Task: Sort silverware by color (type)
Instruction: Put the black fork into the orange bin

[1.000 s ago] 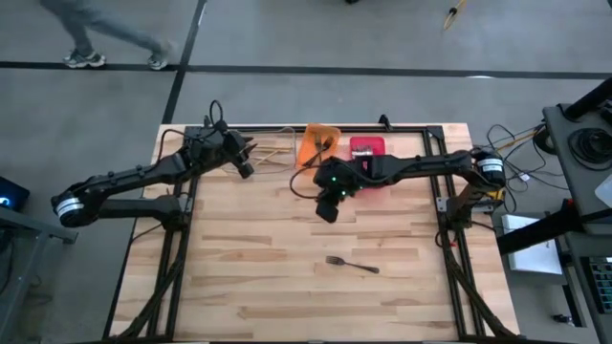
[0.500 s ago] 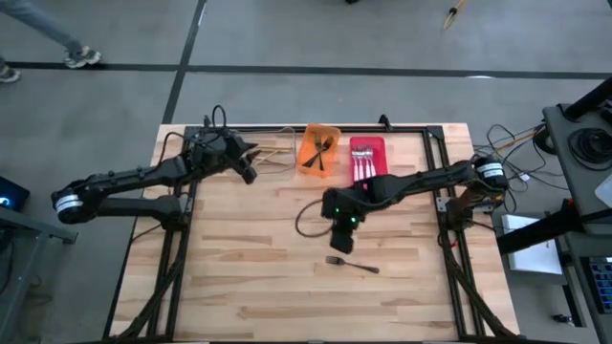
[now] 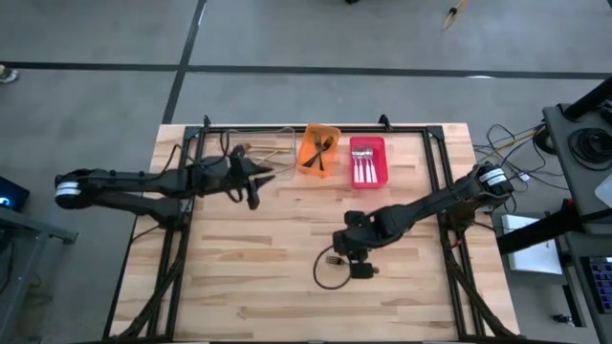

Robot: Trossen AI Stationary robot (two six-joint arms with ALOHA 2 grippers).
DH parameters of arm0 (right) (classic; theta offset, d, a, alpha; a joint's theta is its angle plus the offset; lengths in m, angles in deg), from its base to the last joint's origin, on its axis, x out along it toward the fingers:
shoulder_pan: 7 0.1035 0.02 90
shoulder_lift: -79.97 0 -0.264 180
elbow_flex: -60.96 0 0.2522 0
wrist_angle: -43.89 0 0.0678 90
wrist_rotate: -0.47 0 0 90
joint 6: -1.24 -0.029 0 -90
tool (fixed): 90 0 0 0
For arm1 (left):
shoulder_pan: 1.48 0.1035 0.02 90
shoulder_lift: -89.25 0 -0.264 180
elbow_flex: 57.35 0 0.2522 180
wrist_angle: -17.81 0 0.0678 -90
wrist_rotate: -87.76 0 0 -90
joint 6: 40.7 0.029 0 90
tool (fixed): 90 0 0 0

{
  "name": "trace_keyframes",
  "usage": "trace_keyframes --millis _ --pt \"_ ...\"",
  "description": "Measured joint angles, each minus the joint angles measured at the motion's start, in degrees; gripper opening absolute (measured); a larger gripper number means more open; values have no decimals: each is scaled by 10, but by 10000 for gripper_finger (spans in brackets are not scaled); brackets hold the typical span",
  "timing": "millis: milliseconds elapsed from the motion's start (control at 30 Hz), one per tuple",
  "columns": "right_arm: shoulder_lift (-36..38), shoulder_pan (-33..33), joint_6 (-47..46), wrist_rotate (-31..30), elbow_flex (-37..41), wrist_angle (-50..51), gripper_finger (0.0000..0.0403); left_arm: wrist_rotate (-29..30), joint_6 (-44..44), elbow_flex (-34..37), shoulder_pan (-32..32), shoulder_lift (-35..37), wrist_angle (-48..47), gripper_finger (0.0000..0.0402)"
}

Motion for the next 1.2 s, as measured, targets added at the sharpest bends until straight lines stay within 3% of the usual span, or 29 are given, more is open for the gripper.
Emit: trace_keyframes --millis 267,467,633,967,1200 --pt "-13 25 -69 -6 21 -25 111 3 3 0 -91 1 65 82" --pt "-53 51 -83 -17 28 -53 170 5 3 0 -110 1 77 82" --pt "-98 61 -92 -16 28 -68 197 5 -6 0 -111 1 76 82" --pt "-176 57 -80 -34 26 -80 174 5 -10 0 -111 1 76 82" --pt "-186 55 -50 -32 28 -98 111 5 -10 0 -111 1 76 82"
